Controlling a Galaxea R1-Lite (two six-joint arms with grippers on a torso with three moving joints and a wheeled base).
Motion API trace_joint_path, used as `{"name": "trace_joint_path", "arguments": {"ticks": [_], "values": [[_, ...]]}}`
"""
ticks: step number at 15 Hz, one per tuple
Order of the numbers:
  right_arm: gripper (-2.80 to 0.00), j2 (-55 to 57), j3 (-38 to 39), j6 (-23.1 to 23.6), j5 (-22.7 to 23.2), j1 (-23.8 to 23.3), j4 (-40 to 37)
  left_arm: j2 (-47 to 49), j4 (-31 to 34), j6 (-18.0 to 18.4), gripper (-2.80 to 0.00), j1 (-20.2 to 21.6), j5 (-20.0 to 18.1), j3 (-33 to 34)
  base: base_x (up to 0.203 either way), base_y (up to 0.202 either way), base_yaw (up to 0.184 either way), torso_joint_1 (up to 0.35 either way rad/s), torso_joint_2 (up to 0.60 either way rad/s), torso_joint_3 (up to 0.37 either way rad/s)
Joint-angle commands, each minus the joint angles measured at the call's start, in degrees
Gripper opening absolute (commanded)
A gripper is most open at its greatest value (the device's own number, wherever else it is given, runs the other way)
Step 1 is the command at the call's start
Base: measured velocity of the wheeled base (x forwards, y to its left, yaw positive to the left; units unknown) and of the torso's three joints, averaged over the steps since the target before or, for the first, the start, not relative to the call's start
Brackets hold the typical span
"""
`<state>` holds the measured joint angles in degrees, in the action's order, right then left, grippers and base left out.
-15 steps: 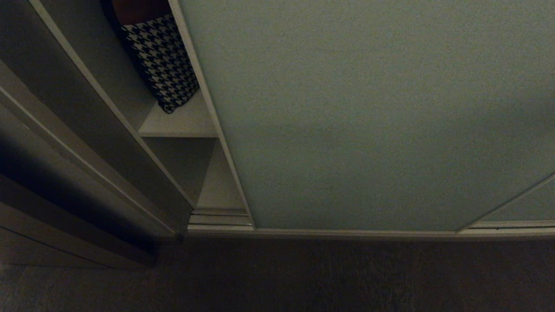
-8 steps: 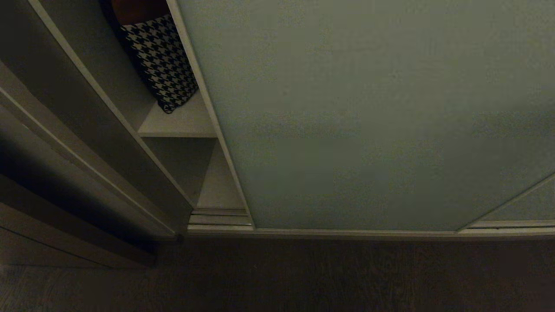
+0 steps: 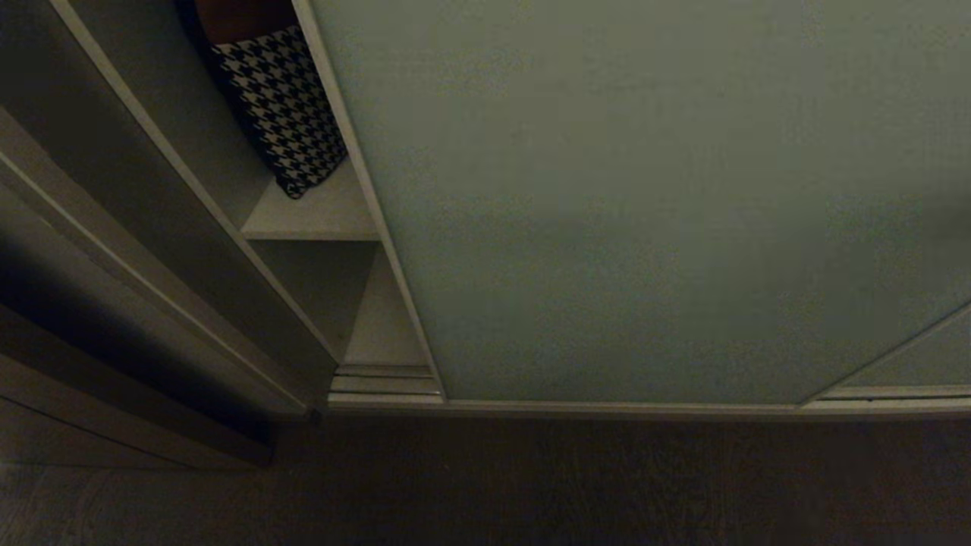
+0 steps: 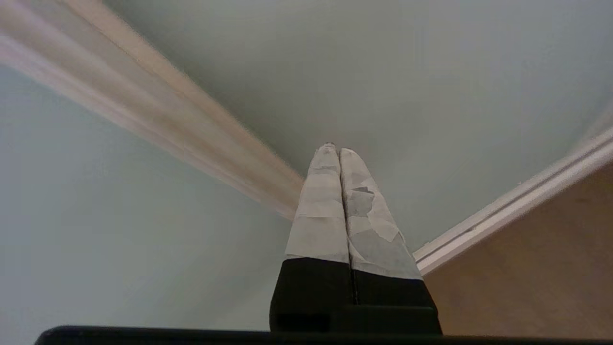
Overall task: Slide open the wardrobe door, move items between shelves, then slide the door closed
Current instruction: Close the door
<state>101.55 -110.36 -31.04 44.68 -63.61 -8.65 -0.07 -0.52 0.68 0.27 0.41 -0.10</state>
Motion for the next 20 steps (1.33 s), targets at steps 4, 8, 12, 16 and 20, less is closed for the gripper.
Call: {"name": "trace_joint_path", "arguments": {"ticks": [4,8,12,16,20], "values": [[-2.8,2.52,0.4,-0.16,-0.21,3.67,0.03,0.07,-0.01,0.02,-2.8,0.0,0.02,0.01,0.0,0.0,0.0,0.0,0.0,0.0],[-2.8,3.82,0.56,-0.23,-0.12,4.77,1.0,0.07,-0.01,0.02,-2.8,0.0,0.02,0.01,0.0,0.0,0.0,0.0,0.0,0.0],[-2.8,4.5,1.77,-0.25,-0.17,7.15,1.09,0.07,-0.01,0.02,-2.8,0.0,0.02,0.01,0.0,0.0,0.0,0.0,0.0,0.0],[-2.8,5.14,2.28,-0.25,-0.29,8.06,3.6,0.07,-0.01,0.02,-2.8,0.0,0.02,0.01,0.0,0.0,0.0,0.0,0.0,0.0],[-2.8,5.15,3.17,-0.22,-0.29,8.88,4.67,0.07,-0.01,0.02,-2.8,0.0,0.02,0.01,0.0,0.0,0.0,0.0,0.0,0.0]]}}
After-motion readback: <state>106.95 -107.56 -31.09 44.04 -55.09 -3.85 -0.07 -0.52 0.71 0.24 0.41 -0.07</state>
